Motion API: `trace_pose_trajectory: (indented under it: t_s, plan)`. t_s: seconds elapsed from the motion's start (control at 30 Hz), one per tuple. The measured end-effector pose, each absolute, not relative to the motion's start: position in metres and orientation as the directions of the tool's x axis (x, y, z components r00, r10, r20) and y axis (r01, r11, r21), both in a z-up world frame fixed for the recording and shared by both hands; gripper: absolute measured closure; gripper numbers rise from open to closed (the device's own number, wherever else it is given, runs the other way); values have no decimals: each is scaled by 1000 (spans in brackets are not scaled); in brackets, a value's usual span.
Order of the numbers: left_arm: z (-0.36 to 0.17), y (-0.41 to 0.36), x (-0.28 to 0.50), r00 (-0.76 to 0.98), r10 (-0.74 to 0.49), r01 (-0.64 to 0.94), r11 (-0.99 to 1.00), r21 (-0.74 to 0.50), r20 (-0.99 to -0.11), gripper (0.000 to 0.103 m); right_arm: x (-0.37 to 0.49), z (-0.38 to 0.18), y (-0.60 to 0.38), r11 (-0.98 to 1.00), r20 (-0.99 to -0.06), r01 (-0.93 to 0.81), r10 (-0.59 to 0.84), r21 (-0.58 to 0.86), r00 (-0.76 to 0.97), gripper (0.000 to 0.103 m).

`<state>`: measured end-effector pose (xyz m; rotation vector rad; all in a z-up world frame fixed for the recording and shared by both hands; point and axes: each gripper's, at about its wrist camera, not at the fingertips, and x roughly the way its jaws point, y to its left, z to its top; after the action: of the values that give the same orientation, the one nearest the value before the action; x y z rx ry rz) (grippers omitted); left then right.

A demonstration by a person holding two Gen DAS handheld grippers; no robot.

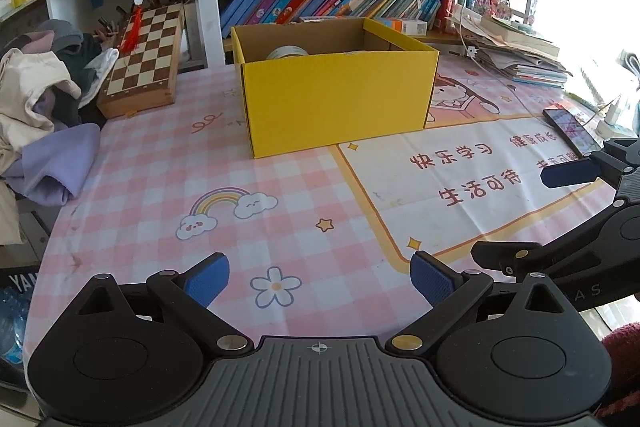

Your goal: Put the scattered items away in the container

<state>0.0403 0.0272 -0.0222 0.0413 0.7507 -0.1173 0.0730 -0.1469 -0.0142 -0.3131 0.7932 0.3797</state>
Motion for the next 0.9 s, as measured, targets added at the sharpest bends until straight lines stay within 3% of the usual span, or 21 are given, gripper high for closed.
trace_pose_trajectory:
  t_s: [0.9]
  plan:
    - [-24, 22, 43, 705, -90, 126, 992, -1, -703, 0, 79, -18, -149, 895, -753, -435, 216, -102, 622, 1]
